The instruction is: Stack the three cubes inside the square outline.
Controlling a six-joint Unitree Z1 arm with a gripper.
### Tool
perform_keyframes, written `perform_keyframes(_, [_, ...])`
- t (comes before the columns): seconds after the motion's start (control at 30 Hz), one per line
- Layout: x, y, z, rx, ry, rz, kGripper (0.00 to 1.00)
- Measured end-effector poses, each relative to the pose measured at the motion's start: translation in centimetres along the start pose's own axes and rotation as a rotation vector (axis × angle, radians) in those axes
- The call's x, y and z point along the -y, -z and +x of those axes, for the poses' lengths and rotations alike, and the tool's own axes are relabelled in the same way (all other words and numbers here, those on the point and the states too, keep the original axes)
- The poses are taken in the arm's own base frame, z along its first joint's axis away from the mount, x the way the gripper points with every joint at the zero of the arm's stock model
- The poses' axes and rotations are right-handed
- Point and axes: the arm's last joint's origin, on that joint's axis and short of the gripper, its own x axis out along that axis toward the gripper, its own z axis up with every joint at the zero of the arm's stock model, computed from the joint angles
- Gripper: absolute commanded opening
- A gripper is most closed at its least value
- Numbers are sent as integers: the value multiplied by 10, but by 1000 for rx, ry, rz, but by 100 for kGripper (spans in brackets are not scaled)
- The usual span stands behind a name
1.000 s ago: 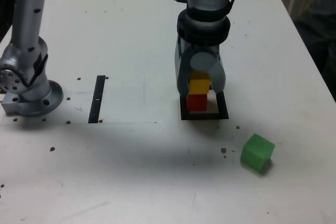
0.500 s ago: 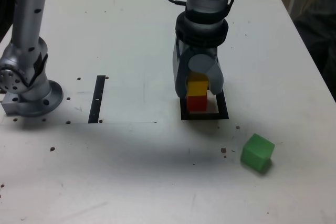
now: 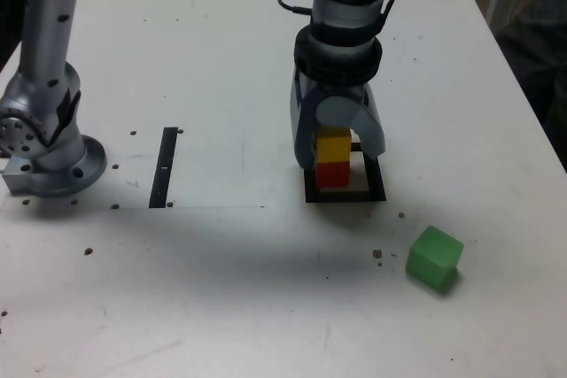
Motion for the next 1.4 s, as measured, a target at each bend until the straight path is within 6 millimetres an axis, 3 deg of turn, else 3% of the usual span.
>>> perform_keyframes(0.3, [-1,9,-6,-7,1,-14,99])
perform_keyframes(0.57, [22,19,-49,-2,-17,15,99])
perform_keyframes(0.77, [54,13,-80,54,-18,87,99])
perform_keyframes(1.07, [97,-27,-70,34,-55,204,99])
perform_keyframes(1.27, [112,-58,-49,24,-65,370,99])
perform_keyframes(1.4, [114,-62,-43,15,-72,487,99])
